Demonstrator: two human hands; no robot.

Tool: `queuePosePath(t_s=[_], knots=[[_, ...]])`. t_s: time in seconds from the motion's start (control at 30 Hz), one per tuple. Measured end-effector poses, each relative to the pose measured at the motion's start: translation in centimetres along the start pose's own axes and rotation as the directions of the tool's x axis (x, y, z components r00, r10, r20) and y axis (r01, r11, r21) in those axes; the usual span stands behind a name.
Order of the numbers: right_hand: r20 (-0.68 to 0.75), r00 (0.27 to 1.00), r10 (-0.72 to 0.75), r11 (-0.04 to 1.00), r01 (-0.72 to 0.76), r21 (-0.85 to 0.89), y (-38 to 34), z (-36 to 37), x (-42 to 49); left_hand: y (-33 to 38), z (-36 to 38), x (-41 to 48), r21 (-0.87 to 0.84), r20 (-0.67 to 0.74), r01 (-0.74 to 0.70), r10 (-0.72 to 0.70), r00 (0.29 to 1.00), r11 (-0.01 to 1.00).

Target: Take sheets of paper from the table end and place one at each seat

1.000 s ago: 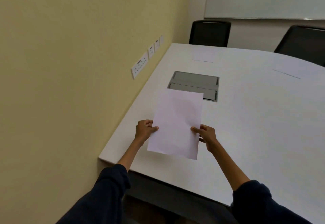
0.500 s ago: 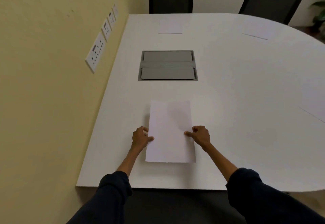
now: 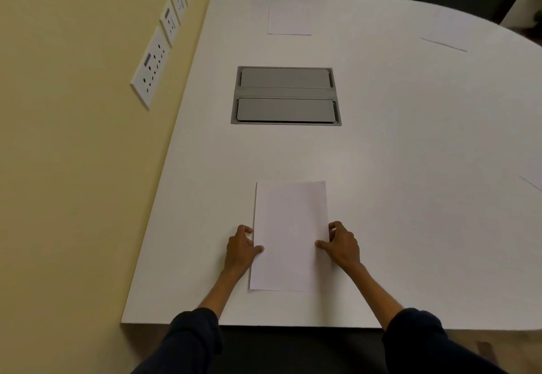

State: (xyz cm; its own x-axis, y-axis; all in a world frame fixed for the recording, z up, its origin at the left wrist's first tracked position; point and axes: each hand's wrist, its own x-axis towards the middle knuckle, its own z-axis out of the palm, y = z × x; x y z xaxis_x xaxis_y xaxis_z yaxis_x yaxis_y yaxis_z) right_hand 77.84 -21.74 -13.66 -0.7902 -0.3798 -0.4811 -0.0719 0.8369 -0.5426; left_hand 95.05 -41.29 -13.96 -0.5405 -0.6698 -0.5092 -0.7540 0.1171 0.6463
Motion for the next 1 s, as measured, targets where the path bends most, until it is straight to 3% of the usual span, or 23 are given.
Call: queuePosePath(t_s=[0.23, 0.5, 0.8, 1.0], knots=[[-0.046, 0.989, -0.137, 0.984, 0.131, -0.118, 0.2, 0.7, -0.2, -0.3, 0.6, -0.4, 0.225, -0.063, -0.167, 0.186, 0.981, 0.960], [0.038, 0.976, -0.212, 0.939, 0.215, -0.268, 0.2, 1.2, 0.2, -0.4, 1.1, 0.5, 0.487, 0.155, -0.331, 0.293, 0.944, 0.809], [0.042, 0.978, -0.205, 0.947, 0.209, -0.245, 0.2, 1.4, 0.2, -0.5, 1.0, 0.8, 0.526, 0.188, -0.355, 0.301, 0.935, 0.773], [0.072, 0.976, -0.207, 0.954, 0.218, -0.204, 0.3, 0.9, 0.5, -0.2, 1.0, 0.4, 0.443, 0.188, -0.344, 0.289, 0.939, 0.828]])
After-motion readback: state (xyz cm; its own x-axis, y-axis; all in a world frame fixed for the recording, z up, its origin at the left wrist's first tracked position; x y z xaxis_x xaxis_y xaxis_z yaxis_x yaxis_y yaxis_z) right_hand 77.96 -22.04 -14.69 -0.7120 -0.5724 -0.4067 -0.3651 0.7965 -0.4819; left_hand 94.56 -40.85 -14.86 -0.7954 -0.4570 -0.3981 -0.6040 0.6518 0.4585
